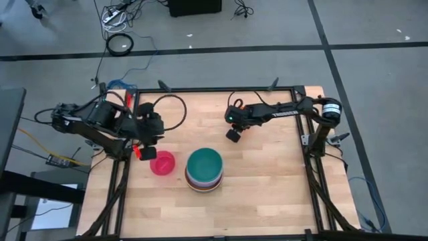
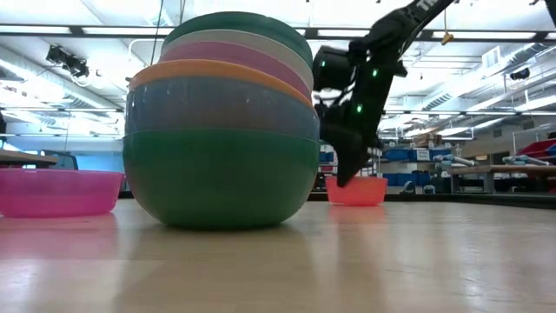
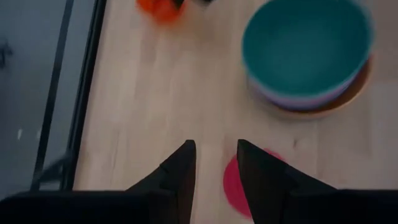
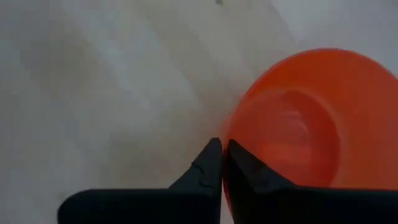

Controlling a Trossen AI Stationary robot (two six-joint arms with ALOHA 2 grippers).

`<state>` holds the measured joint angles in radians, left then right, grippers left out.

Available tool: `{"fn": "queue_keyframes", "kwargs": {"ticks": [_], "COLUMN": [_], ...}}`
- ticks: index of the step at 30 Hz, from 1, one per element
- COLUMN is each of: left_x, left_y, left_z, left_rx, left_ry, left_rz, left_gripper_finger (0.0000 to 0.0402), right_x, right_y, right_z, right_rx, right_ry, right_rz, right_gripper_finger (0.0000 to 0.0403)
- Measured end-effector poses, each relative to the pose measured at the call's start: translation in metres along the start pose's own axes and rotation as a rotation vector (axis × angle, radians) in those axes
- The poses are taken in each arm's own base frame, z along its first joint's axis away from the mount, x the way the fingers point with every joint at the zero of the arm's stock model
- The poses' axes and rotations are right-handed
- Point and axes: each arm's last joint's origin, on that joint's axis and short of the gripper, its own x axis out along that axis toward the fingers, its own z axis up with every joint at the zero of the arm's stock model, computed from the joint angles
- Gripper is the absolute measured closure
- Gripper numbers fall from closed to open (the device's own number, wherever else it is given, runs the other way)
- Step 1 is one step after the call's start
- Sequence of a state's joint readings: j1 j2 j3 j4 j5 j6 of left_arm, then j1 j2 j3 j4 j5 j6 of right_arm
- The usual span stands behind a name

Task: Nest bowls inside each other
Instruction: Stack the orange bowl on top of the dark green bowl

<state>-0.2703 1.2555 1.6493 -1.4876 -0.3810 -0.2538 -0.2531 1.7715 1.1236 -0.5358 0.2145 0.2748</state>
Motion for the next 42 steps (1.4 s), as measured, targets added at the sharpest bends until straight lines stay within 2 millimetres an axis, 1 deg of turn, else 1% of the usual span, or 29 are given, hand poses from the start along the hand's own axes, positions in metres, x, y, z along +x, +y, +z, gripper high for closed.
{"fn": "queue_keyframes", "kwargs": {"ticks": [4,7,12,15,17,22,26,28,30,33,38,42], "left_x": [0.01,0.019,0.037,0.044,0.05,0.065,0.074,0.076,0.078,0.078,0.078,0.079], "left_y": [-0.001,-0.002,-0.006,-0.008,-0.01,-0.015,-0.019,-0.019,-0.02,-0.021,-0.021,-0.021], "left_z": [-0.014,-0.024,-0.037,-0.042,-0.047,-0.057,-0.06,-0.061,-0.061,-0.06,-0.059,-0.059], "left_rx": [-0.032,-0.044,-0.043,-0.051,-0.064,-0.072,-0.071,-0.07,-0.073,-0.076,-0.08,-0.083], "left_ry": [0.088,0.135,0.142,0.135,0.151,0.189,0.186,0.191,0.186,0.179,0.166,0.166], "left_rz": [0.024,0.028,0.026,0.018,-0.003,-0.046,-0.061,-0.061,-0.07,-0.072,-0.077,-0.076], "left_gripper_finger": [0.0275,0.0275,0.0275,0.0275,0.0275,0.0275,0.0275,0.0275,0.0275,0.0275,0.0275,0.0275], "right_x": [-0.027,-0.045,-0.068,-0.088,-0.104,-0.146,-0.168,-0.174,-0.177,-0.174,-0.167,-0.162], "right_y": [0.012,0.017,0.02,0.028,0.038,0.074,0.102,0.112,0.119,0.127,0.136,0.138], "right_z": [-0.001,-0.003,-0.003,-0.003,-0.004,-0.01,-0.018,-0.023,-0.028,-0.034,-0.035,-0.034], "right_rx": [-0.025,-0.034,-0.025,-0.036,-0.059,-0.133,-0.191,-0.203,-0.213,-0.219,-0.223,-0.216], "right_ry": [-0.073,-0.112,-0.185,-0.263,-0.327,-0.525,-0.629,-0.652,-0.634,-0.595,-0.585,-0.576], "right_rz": [0.013,0.024,0.052,0.128,0.221,0.484,0.667,0.732,0.771,0.782,0.795,0.792], "right_gripper_finger": [0.0401,0.0402,0.0402,0.0402,0.0403,0.0403,0.0403,0.0403,0.0403,0.0403,0.0401,0.0382]}}
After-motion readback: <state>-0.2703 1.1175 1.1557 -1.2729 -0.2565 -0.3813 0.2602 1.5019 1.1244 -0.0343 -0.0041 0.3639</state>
